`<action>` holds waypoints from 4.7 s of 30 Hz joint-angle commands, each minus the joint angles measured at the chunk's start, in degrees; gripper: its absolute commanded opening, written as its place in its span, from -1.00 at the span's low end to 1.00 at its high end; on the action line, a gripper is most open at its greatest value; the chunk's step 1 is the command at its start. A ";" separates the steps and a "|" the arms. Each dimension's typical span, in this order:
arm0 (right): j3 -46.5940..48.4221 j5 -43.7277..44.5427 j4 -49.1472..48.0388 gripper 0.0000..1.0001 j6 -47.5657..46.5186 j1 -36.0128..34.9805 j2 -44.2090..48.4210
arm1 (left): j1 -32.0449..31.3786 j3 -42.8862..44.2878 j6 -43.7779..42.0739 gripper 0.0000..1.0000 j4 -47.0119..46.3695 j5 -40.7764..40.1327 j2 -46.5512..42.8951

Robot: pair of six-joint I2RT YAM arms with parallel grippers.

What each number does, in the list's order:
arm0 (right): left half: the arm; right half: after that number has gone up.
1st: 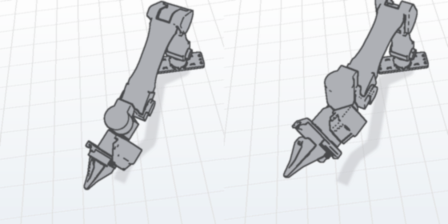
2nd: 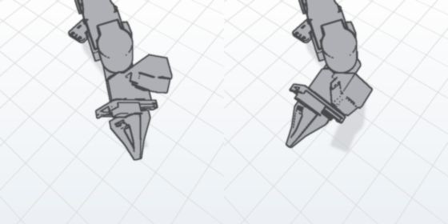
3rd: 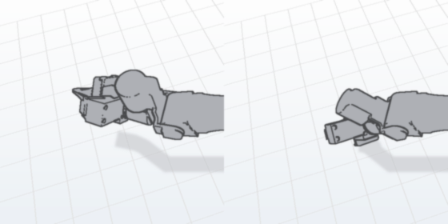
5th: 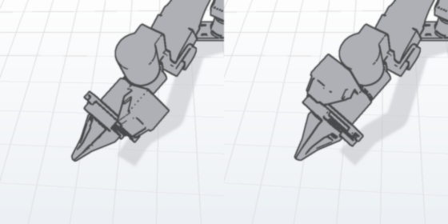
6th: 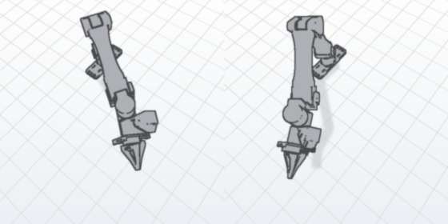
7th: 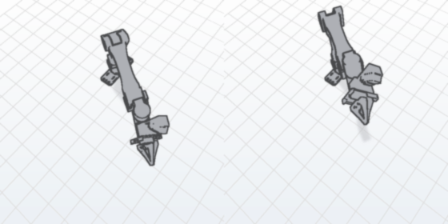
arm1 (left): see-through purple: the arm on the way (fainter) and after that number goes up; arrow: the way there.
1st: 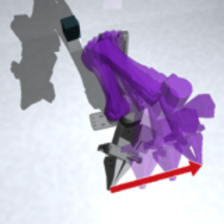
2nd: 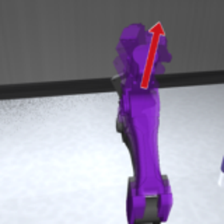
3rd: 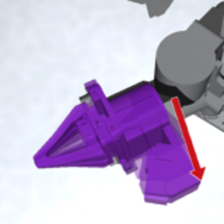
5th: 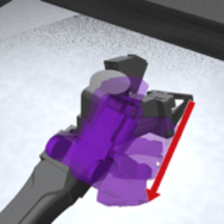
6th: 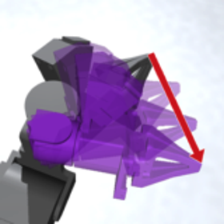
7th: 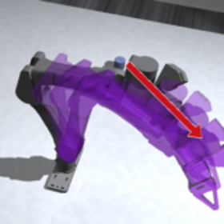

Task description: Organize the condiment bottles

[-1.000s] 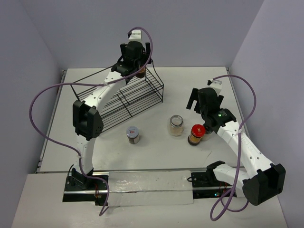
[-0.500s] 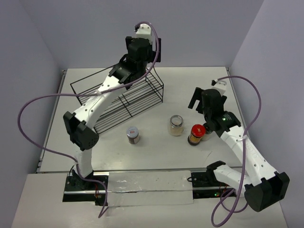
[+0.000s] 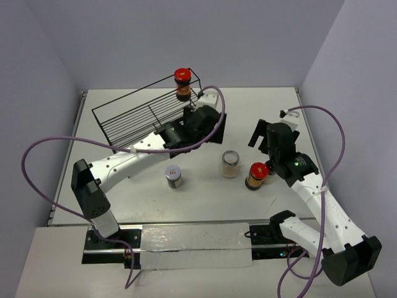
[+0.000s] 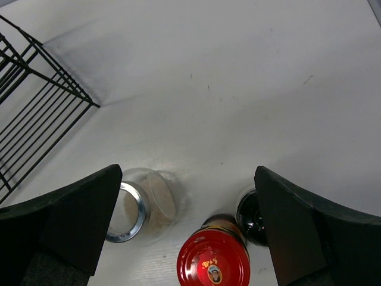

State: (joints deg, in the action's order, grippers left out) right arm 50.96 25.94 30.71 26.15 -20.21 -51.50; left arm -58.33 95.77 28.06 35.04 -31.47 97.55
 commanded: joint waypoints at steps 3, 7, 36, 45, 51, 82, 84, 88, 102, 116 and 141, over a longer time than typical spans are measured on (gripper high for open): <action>-1.39 0.10 -0.98 1.00 0.22 0.26 2.02 | -1.20 -11.52 21.10 0.81 12.21 -6.90 -11.53; -1.25 -0.37 -1.45 1.00 0.44 0.26 1.66 | -1.17 -18.38 32.35 0.83 18.63 -7.82 -14.58; -0.77 -3.97 -2.45 1.00 1.50 0.17 -0.36 | 0.98 -28.71 49.96 0.99 18.46 -4.34 -6.50; 0.05 -4.49 -3.03 1.00 1.49 0.22 -1.40 | 4.33 -30.30 46.67 0.82 13.05 -1.25 -5.72; -0.07 -4.41 -3.03 1.00 1.47 0.17 -1.50 | 4.19 -30.30 46.38 0.65 13.22 -1.32 -4.66; -0.86 -5.05 -3.26 1.00 1.36 0.11 -1.61 | -1.08 -21.36 40.54 -0.79 18.11 -14.21 -3.57; -0.77 -5.13 -3.17 1.00 1.36 0.17 -1.71 | -1.08 -21.46 38.62 -0.79 16.35 -15.28 -4.96; -0.79 -5.20 -3.12 1.00 1.29 0.19 -1.85 | -1.08 -19.74 36.91 -0.79 15.18 -18.36 -5.52; -0.08 -5.10 -2.75 1.00 0.82 0.22 -1.85 | 3.51 -16.69 26.40 -0.79 4.72 -12.63 -4.65; -0.42 -13.38 -5.65 1.00 -2.95 0.08 0.01 | 3.75 -10.38 23.65 -0.79 2.09 -3.93 5.54; -0.76 -10.65 -4.51 1.00 -1.91 0.08 -0.45 | 2.11 -19.06 21.50 -0.79 -3.85 0.04 4.62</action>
State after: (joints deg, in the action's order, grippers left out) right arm 49.78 14.37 27.88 24.16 -20.21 -52.25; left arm -55.14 76.74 49.04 34.66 -30.99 104.69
